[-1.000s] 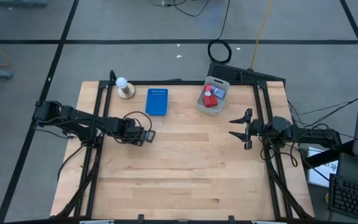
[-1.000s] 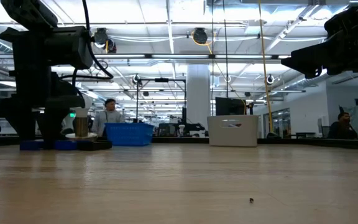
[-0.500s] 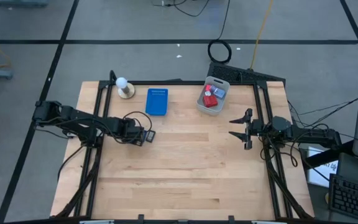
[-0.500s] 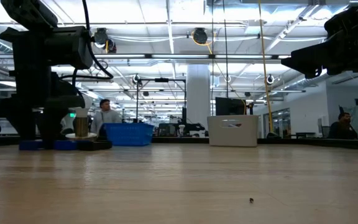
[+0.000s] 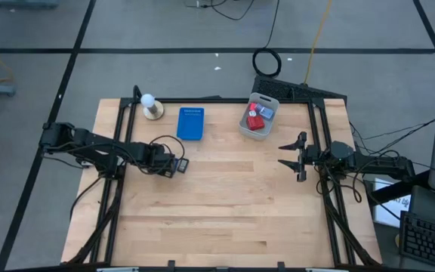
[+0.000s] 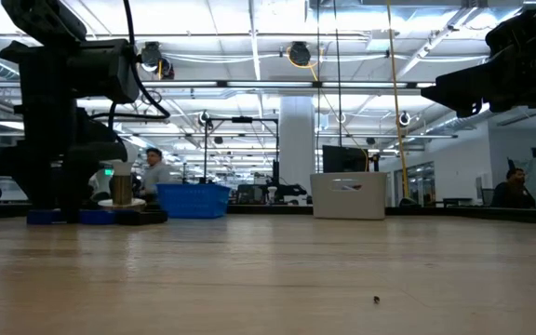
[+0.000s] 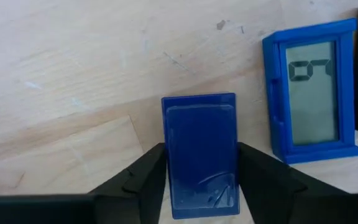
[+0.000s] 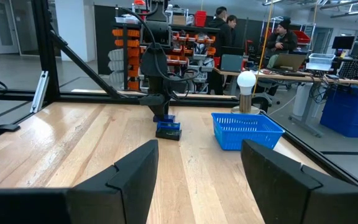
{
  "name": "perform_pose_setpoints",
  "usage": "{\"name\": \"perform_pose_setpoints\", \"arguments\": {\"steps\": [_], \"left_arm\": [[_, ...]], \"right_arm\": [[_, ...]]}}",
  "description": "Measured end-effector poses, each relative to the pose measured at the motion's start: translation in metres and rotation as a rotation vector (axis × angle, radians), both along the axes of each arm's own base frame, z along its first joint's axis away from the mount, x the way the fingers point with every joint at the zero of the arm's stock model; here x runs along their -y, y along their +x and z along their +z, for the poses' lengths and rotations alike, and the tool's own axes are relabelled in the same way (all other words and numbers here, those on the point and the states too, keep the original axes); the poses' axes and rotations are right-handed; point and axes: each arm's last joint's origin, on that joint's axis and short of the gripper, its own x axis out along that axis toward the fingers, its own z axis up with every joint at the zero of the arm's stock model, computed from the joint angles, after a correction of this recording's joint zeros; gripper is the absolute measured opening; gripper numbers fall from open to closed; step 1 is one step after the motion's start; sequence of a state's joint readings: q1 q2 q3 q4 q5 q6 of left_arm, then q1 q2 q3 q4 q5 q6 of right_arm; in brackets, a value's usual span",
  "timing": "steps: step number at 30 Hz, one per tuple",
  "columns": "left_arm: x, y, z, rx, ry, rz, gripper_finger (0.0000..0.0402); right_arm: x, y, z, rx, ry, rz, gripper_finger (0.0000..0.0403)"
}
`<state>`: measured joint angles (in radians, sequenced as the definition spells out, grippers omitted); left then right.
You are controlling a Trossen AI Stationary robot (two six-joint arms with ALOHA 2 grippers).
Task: Pick & Place Office items
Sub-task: Put the left blue digital clock into the blue bin
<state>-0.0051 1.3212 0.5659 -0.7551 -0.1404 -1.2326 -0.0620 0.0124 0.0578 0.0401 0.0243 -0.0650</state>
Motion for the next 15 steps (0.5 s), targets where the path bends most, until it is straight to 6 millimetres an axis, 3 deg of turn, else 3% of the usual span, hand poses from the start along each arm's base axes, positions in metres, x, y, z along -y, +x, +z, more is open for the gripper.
{"name": "perform_pose_setpoints", "arguments": {"steps": [4, 11, 15], "left_arm": [[0.0001, 0.0000, -0.0001, -0.001, -0.002, -0.001, 0.0200], [0.0001, 0.0001, 0.0000, 0.000, -0.001, -0.001, 0.0156], [0.0002, 0.0002, 0.0001, 0.000, -0.003, -0.001, 0.0154]], "right_arm": [[0.0000, 0.0000, 0.0000, 0.000, 0.000, 0.000, 0.0222], [0.0000, 0.0000, 0.0000, 0.000, 0.000, 0.000, 0.0222], [0.0000, 0.0000, 0.0000, 0.000, 0.000, 0.000, 0.0222]]}}
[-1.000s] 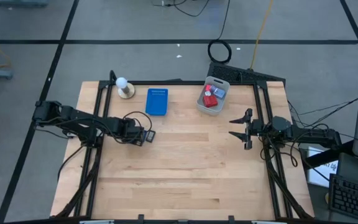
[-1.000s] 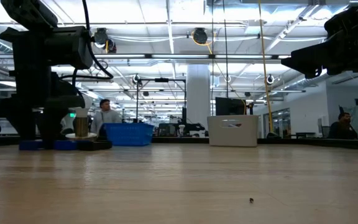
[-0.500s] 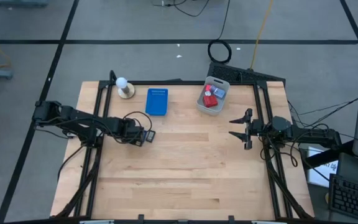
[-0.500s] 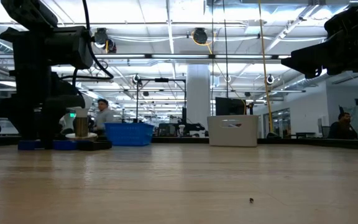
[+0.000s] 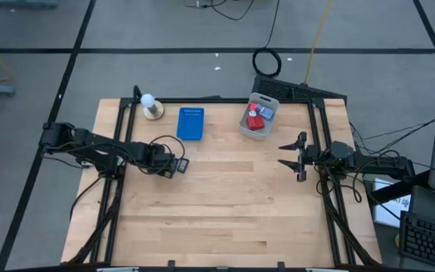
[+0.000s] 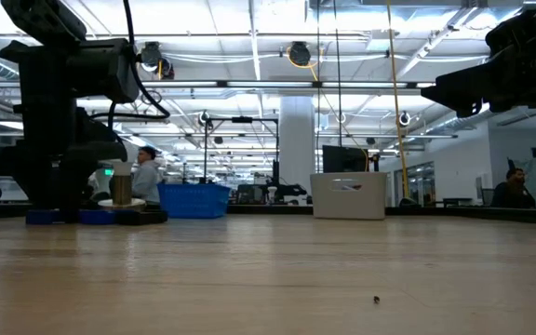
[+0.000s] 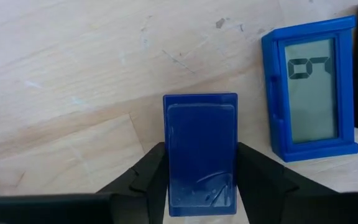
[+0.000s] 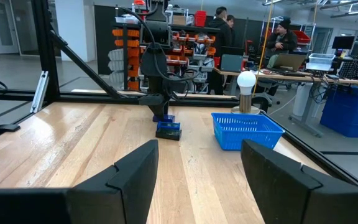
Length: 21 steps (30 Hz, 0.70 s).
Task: Pick & Place Office items
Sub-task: Put the left blue digital clock into the blue bin
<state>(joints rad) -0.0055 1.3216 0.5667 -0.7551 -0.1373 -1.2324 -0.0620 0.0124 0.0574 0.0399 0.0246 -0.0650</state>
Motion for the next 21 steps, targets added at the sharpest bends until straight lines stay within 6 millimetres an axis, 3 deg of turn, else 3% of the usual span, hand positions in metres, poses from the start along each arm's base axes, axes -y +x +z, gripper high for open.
{"name": "perform_pose_setpoints", "arguments": {"steps": [6, 15, 21], "left_arm": [[0.0010, 0.0000, -0.0001, -0.011, -0.031, -0.088, 0.0176], [0.0013, -0.0009, 0.0021, -0.005, -0.037, -0.133, 0.0155], [0.0011, -0.0022, 0.0069, 0.026, -0.031, -0.133, 0.0184]], "right_arm": [[0.0000, 0.0000, 0.0000, 0.000, 0.000, 0.001, 0.0222], [0.0000, 0.0000, 0.0000, 0.000, 0.000, 0.000, 0.0222], [0.0000, 0.0000, 0.0000, 0.000, 0.000, 0.001, 0.0222]]}}
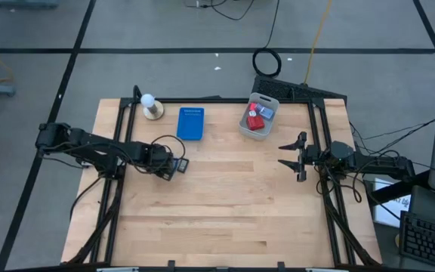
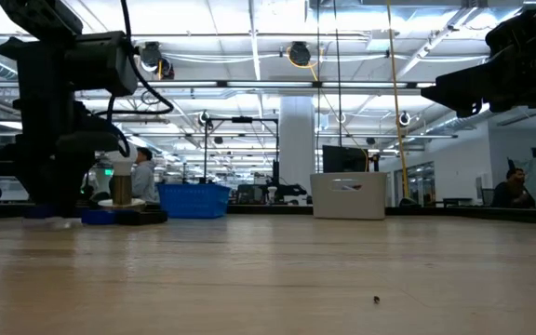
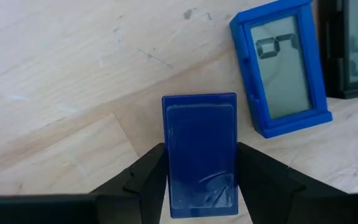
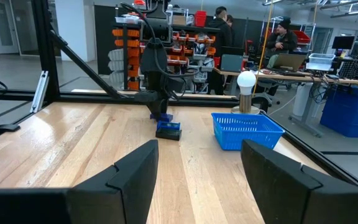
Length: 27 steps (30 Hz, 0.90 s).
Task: Pick & Place Office items
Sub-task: Put the left blue digital clock into the blue bin
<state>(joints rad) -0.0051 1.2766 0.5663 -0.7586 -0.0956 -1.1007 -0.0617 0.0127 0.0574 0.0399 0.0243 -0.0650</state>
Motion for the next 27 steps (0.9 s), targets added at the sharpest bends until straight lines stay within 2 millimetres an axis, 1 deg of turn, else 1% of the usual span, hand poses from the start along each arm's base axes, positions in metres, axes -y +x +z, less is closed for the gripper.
{"name": "perform_pose_setpoints", "arguments": {"steps": [2, 6, 10, 11, 15, 18, 20, 23, 27], "left_arm": [[0.000, 0.000, 0.002, 0.011, 0.001, 0.001, 0.0179], [0.000, -0.003, 0.012, 0.076, 0.012, 0.004, 0.0154], [-0.002, -0.007, 0.022, 0.142, 0.055, 0.018, 0.0154], [-0.002, -0.008, 0.025, 0.163, 0.065, 0.022, 0.0156], [-0.003, -0.007, 0.035, 0.267, 0.099, 0.008, 0.0185], [-0.003, -0.003, 0.042, 0.363, 0.125, -0.056, 0.0187], [-0.003, 0.002, 0.047, 0.439, 0.149, -0.108, 0.0174], [-0.003, 0.010, 0.057, 0.557, 0.199, -0.180, 0.0142], [-0.003, 0.016, 0.063, 0.636, 0.239, -0.238, 0.0092]], "right_arm": [[0.000, 0.000, 0.000, 0.000, 0.000, 0.000, 0.0222], [0.000, 0.000, 0.000, 0.000, 0.000, 0.000, 0.0222], [0.000, 0.000, 0.000, 0.000, 0.000, 0.000, 0.0222], [0.000, 0.000, 0.000, 0.000, 0.000, 0.000, 0.0222], [0.000, 0.000, 0.000, 0.000, 0.000, 0.000, 0.0222], [0.000, 0.000, 0.000, 0.000, 0.000, 0.000, 0.0222], [0.000, 0.000, 0.000, 0.000, 0.000, 0.000, 0.0222], [0.000, 0.000, 0.000, 0.000, 0.000, 0.000, 0.0222], [0.000, 0.000, 0.000, 0.000, 0.000, 0.000, 0.0222]]}}
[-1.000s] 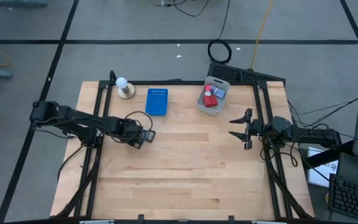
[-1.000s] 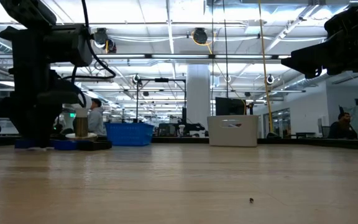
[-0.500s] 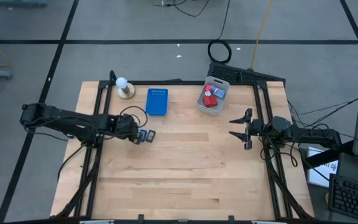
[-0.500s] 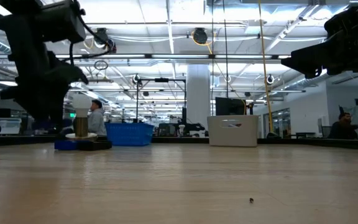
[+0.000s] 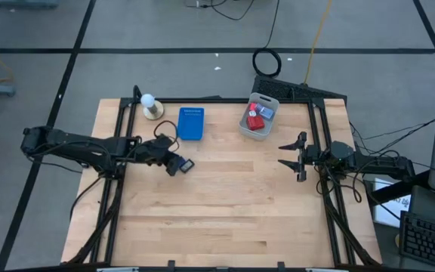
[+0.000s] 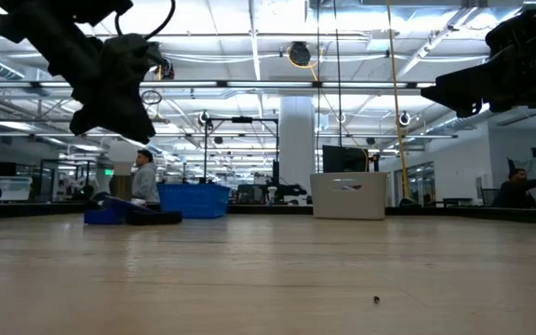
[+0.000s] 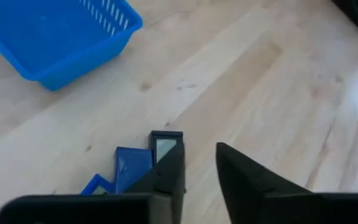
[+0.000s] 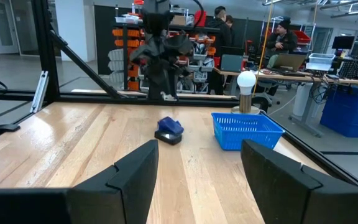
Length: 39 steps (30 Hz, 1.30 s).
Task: Pick & Place Office items
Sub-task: Put the left blue digital clock into the blue bin
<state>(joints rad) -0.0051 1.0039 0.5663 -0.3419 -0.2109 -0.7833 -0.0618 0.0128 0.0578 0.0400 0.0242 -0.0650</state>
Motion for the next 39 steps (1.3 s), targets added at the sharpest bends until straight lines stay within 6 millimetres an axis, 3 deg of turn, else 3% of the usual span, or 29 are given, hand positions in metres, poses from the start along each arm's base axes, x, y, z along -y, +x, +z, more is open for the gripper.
{"name": "perform_pose_setpoints", "arguments": {"steps": [5, 9, 12, 20, 25, 30, 39], "left_arm": [[0.001, 0.000, -0.003, -0.040, 0.022, -0.086, 0.0044], [0.001, 0.001, -0.007, -0.072, 0.024, -0.092, 0.0035], [0.001, 0.004, -0.011, -0.096, 0.026, -0.089, 0.0063], [0.001, 0.014, -0.035, -0.229, 0.056, -0.121, 0.0213], [0.002, 0.020, -0.050, -0.319, 0.088, -0.199, 0.0274], [-0.004, 0.022, -0.055, -0.355, 0.111, -0.202, 0.0297], [-0.018, 0.019, -0.056, -0.404, 0.183, -0.245, 0.0288]], "right_arm": [[0.000, 0.000, 0.000, 0.000, 0.000, 0.000, 0.0222], [0.000, 0.000, 0.000, 0.000, 0.000, 0.000, 0.0222], [0.000, 0.000, 0.000, 0.000, 0.000, -0.001, 0.0222], [0.000, 0.000, 0.000, 0.000, 0.000, 0.000, 0.0222], [0.000, 0.000, 0.000, 0.000, 0.000, 0.000, 0.0222], [0.000, 0.000, 0.000, 0.000, 0.000, 0.000, 0.0222], [0.000, 0.000, 0.000, 0.000, 0.000, 0.000, 0.0222]]}}
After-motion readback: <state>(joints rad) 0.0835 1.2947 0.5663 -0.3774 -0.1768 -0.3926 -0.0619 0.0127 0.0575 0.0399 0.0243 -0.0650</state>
